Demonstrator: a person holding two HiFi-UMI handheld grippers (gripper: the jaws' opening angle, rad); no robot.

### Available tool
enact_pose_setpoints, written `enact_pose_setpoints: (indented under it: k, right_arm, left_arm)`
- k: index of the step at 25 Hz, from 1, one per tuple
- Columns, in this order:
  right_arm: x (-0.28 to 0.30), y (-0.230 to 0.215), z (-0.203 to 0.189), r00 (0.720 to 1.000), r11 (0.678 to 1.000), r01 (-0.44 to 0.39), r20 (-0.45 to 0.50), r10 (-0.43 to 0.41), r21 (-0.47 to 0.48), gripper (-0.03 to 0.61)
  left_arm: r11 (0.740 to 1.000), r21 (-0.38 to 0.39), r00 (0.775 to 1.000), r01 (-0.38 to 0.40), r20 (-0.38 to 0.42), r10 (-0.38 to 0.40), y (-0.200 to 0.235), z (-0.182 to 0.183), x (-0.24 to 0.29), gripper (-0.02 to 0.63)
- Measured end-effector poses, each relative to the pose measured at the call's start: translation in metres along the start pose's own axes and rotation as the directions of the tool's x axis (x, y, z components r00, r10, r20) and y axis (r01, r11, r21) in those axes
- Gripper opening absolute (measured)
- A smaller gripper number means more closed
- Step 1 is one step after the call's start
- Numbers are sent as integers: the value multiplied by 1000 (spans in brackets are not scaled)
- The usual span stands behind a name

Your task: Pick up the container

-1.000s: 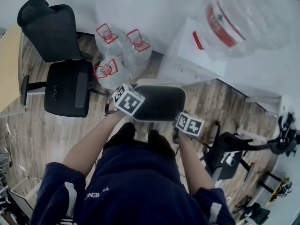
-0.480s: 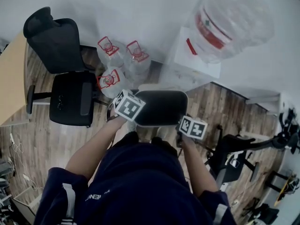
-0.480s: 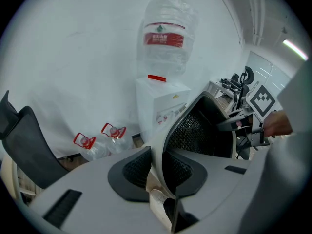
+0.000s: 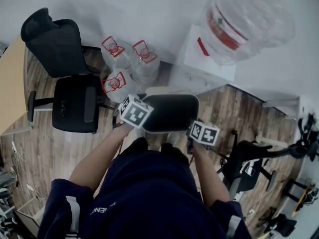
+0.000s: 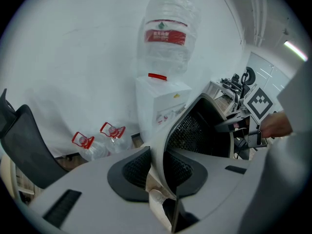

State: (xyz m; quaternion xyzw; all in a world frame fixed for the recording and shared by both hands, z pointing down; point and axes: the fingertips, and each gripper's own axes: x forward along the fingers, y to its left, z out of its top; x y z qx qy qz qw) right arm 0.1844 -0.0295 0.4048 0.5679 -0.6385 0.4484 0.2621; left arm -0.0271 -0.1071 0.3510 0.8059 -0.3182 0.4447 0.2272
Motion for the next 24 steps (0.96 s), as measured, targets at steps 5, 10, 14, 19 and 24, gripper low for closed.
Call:
enact_pose_setpoints:
  k: [5, 10, 14, 19, 24]
  right_arm:
    - [8, -4, 1, 1000, 1000, -1, -7, 1, 0, 58]
    - [11, -7, 2, 1000, 1000, 2, -21, -2, 2, 58]
    - [14, -9, 4, 1000, 1000, 2, -23, -2, -1, 58]
    - [17, -11, 5, 1000, 1000, 7, -25, -7, 0, 58]
    - [17, -15, 8, 1000, 1000, 9, -23, -9, 0, 58]
  left_arm:
    - [1000, -18, 1000, 6, -22, -6, 2, -4, 8, 92]
    - [1000, -22, 1000, 14, -21, -15, 3, -2, 15, 92]
    - [1000, -21, 1000, 14, -14, -14, 5, 2, 18, 92]
    - [999, -36, 999, 11, -34, -12, 6, -3, 24, 92]
    - [999, -26, 999, 25, -23, -26, 4, 4, 27, 92]
